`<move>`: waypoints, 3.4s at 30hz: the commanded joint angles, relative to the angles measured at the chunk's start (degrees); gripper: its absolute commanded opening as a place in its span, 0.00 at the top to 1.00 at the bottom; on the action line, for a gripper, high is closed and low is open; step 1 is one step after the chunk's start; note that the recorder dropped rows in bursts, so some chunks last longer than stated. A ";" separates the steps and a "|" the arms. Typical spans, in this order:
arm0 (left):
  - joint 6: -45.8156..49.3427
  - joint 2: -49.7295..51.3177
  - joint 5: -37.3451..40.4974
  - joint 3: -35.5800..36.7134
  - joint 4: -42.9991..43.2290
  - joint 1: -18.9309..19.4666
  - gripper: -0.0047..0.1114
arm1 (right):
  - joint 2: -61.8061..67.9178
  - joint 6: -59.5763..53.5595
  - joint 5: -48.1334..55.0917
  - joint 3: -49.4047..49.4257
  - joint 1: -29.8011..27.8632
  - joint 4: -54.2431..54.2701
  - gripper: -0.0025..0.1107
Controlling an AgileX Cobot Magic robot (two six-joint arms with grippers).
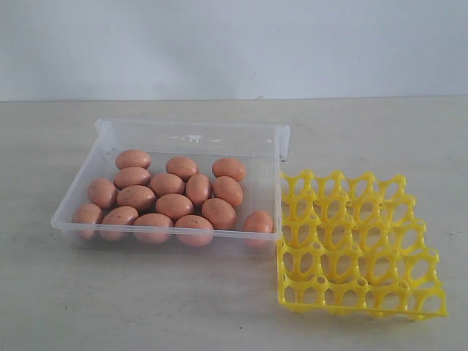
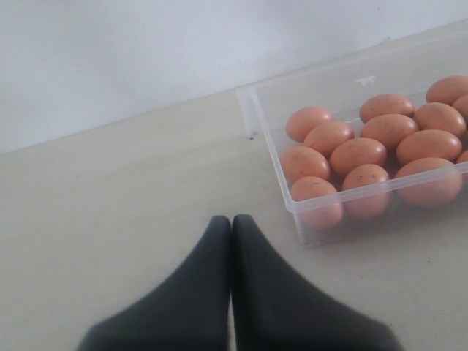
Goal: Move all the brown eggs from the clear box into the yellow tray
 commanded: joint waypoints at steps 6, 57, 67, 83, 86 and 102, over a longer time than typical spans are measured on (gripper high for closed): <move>0.02 -0.11 -0.42 -0.05 -0.45 -0.19 1.00 | 31.22 9.32 -12.83 -3.47 0.33 -9.80 0.98; 0.02 -0.11 -0.42 -0.05 -0.45 -0.19 1.00 | 66.63 -119.96 70.96 -31.86 41.26 94.96 0.38; 0.02 -0.11 -0.42 -0.05 -0.45 -0.19 1.00 | 68.72 -123.44 70.10 -31.86 41.26 97.61 0.58; 0.02 -0.11 -0.42 -0.05 -0.45 -0.19 1.00 | 73.98 -122.92 68.52 -31.74 41.26 98.27 0.98; 0.02 -0.11 -0.42 -0.05 -0.45 -0.19 1.00 | 73.47 -120.09 69.80 -31.74 41.26 98.27 0.98; 0.02 -0.11 -0.42 -0.05 -0.45 -0.19 1.00 | 33.22 -98.91 13.01 16.01 40.55 101.37 0.98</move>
